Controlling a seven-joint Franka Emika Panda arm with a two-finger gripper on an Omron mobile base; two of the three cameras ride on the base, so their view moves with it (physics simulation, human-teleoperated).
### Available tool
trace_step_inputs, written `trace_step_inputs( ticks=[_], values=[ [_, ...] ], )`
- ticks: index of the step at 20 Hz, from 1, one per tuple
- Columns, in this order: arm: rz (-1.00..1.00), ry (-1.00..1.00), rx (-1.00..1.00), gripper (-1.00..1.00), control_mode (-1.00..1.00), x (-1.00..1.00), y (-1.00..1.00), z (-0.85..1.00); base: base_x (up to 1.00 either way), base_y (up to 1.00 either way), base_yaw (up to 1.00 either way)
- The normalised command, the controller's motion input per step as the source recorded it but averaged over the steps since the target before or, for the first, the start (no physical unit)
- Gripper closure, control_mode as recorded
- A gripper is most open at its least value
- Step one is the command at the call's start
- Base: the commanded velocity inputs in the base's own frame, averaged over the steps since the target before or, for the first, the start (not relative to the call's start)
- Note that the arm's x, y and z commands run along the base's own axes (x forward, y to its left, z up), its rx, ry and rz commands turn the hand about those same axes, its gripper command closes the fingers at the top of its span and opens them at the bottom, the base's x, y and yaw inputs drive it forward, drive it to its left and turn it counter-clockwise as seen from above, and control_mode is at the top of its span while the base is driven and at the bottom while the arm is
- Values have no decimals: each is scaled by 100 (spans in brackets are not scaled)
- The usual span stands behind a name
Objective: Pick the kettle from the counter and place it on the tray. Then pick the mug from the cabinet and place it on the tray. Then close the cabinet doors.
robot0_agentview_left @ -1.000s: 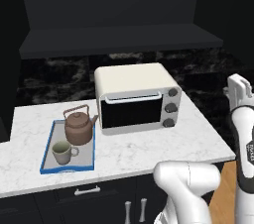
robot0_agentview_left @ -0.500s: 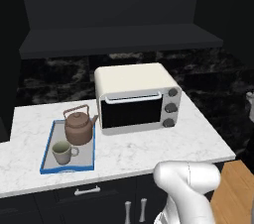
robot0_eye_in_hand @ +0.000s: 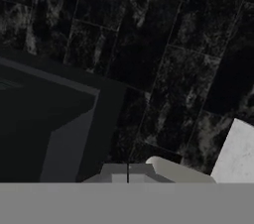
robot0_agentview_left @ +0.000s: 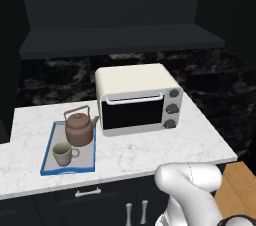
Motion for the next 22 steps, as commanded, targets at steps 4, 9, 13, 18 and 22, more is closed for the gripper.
trace_step_inputs(
  ticks=[4,9,13,18,22],
  values=[
    [17,-16,20,100,-100,-28,-66,24,0,0,0],
    [29,-31,27,100,-100,-15,-44,49,0,0,0],
    [43,-45,19,100,-100,-7,1,70,0,0,0],
    [44,-48,6,100,-100,-23,21,69,0,0,0],
    [31,-38,0,100,-100,-59,54,78,0,0,0]
  ],
)
